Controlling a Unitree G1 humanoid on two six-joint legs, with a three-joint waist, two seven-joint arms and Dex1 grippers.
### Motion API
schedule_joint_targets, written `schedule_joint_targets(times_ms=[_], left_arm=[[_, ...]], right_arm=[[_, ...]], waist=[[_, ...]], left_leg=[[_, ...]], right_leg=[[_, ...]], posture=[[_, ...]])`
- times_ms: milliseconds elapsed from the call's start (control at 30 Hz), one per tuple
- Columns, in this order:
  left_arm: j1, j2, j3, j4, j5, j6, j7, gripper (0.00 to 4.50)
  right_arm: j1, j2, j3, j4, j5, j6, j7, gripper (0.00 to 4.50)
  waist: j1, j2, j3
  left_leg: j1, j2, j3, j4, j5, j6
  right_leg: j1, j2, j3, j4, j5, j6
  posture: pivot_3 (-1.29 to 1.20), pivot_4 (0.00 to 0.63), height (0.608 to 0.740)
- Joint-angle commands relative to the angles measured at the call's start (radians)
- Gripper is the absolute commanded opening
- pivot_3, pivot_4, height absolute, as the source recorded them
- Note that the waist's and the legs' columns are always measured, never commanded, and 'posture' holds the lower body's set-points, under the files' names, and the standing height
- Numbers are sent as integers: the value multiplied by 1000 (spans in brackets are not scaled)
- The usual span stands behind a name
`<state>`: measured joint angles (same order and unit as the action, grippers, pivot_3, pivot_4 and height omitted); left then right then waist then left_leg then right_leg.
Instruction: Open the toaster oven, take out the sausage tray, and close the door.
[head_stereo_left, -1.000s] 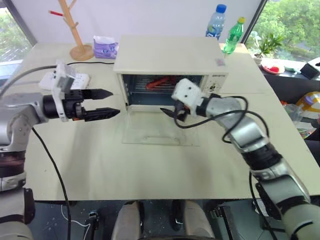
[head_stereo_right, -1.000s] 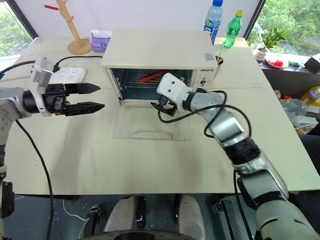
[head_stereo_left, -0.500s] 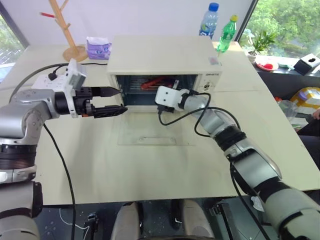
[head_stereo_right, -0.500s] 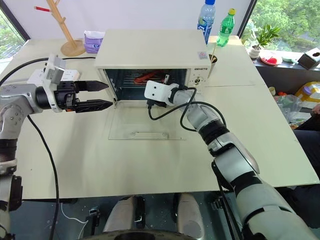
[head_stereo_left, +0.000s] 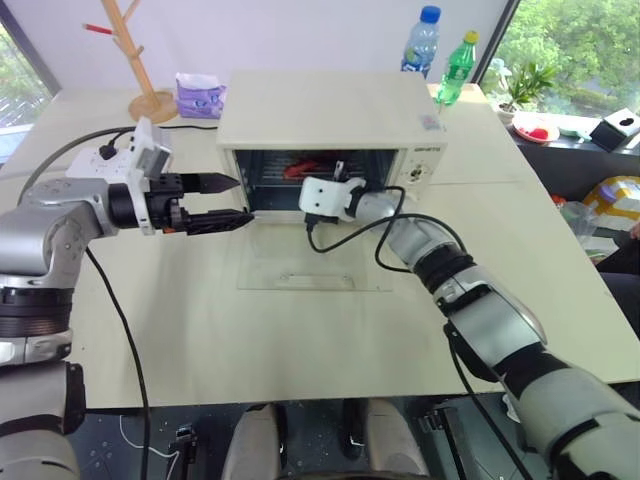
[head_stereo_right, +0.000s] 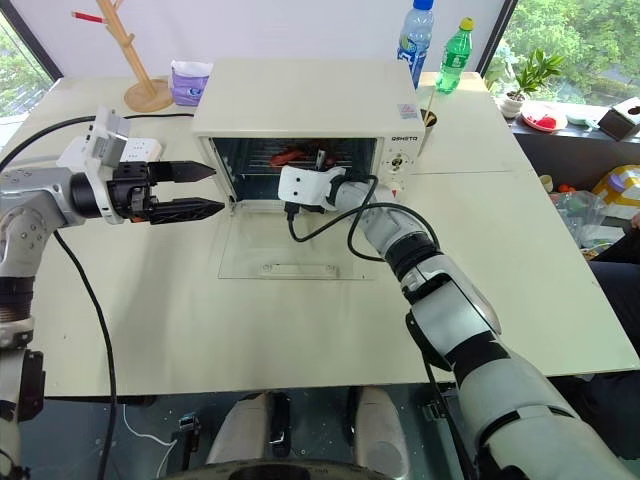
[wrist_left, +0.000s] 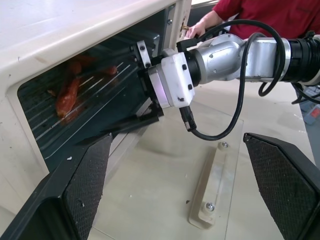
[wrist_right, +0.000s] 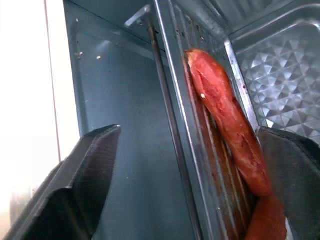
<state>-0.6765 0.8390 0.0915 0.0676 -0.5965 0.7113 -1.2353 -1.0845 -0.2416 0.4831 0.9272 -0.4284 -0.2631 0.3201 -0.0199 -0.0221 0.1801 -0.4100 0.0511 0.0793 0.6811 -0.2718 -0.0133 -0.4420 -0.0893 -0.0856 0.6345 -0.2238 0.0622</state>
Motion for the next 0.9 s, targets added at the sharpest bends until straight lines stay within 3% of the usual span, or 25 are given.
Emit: schedule_joint_targets(times_ms=[33, 233, 533, 633, 733, 900], left_arm=[[-28, 4, 7, -15, 1, -15, 0, 4500], [-39, -1, -1, -1, 6, -21, -6, 4500], [-61, -11, -22, 21, 16, -27, -20, 4500], [-68, -15, -26, 33, 22, -33, -24, 4500], [-78, -19, -32, 56, 31, -45, -27, 4500], [-102, -31, -40, 103, 50, -64, -32, 4500]], right_arm=[[-35, 1, -34, -13, 0, -9, -11, 2142], [-14, -9, -47, -40, 0, -2, -7, 2142], [-58, -13, -41, 73, -44, -14, -74, 2142], [-67, -11, -42, 97, -49, -21, -85, 1343], [-63, -11, -45, 96, -46, -26, -85, 30], [-41, -18, -55, 64, -53, -35, -75, 30]], waist=[[-1, 0, 0], [-1, 0, 0], [-1, 0, 0], [-1, 0, 0], [0, 0, 0], [2, 0, 0]], left_leg=[[0, 0, 0, 0, 0, 0], [0, 0, 0, 0, 0, 0], [0, 0, 0, 0, 0, 0], [0, 0, 0, 0, 0, 0], [0, 0, 0, 0, 0, 0], [0, 0, 0, 0, 0, 0]], right_leg=[[0, 0, 0, 0, 0, 0], [0, 0, 0, 0, 0, 0], [0, 0, 0, 0, 0, 0], [0, 0, 0, 0, 0, 0], [0, 0, 0, 1, 0, 0], [0, 0, 0, 0, 0, 0]], posture=[[0, 150, 722], [0, 150, 722], [0, 150, 722], [0, 150, 722], [0, 150, 722], [0, 150, 722]])
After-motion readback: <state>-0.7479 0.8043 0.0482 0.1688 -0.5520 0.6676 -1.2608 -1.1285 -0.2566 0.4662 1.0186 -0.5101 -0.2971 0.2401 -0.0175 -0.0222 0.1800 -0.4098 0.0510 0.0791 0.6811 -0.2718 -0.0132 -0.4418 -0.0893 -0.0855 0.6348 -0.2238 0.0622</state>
